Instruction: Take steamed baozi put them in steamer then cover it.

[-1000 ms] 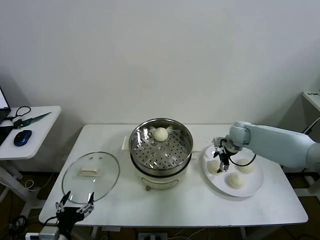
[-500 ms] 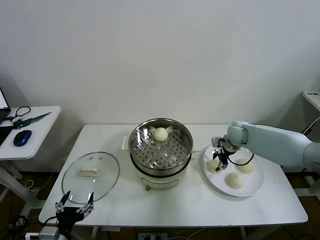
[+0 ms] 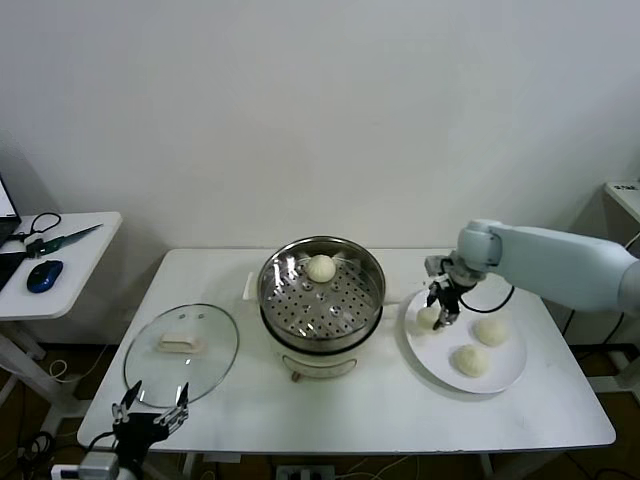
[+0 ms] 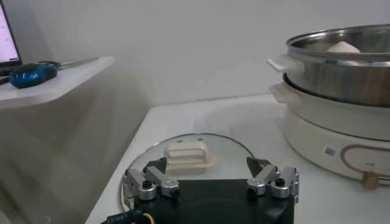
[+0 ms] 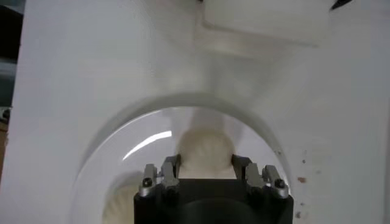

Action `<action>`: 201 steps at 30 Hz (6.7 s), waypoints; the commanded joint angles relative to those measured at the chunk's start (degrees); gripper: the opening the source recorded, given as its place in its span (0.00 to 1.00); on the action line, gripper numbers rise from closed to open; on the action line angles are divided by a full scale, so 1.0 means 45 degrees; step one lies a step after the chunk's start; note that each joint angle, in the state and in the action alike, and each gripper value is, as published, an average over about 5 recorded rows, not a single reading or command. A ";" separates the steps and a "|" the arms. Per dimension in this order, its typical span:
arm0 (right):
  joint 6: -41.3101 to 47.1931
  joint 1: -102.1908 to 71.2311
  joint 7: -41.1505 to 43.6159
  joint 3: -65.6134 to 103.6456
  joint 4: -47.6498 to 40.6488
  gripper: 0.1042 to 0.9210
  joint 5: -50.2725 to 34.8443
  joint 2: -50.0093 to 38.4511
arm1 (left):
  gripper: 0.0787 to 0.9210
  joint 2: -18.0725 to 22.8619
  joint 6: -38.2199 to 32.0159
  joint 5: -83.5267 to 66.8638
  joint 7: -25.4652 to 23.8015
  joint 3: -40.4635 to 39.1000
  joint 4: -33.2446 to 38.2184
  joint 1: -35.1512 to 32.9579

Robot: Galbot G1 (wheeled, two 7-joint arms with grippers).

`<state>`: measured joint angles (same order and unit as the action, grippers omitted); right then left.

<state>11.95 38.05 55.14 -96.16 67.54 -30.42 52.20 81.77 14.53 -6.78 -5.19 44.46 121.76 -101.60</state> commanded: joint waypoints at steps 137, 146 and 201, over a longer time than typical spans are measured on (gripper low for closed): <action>0.0393 -0.4171 -0.0520 0.3978 0.1700 0.70 0.3967 -0.3858 | 0.88 0.0106 -0.0085 0.0273 -0.0031 -0.0076 -0.0031 0.0159; -0.4673 0.3319 0.1448 -0.0010 0.0742 0.70 0.3380 -0.1302 | 0.88 0.0075 -0.0091 0.0333 -0.0045 -0.0085 0.0023 0.0146; -0.8528 -0.0650 -0.0461 0.1971 0.2535 0.79 0.8285 0.4841 | 0.88 0.0306 -0.0122 0.0338 -0.0023 0.0125 0.0339 -0.0095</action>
<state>-25.16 36.05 53.35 -87.51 79.85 6.99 73.62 83.11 13.95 -5.26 -5.30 44.95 123.18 -101.91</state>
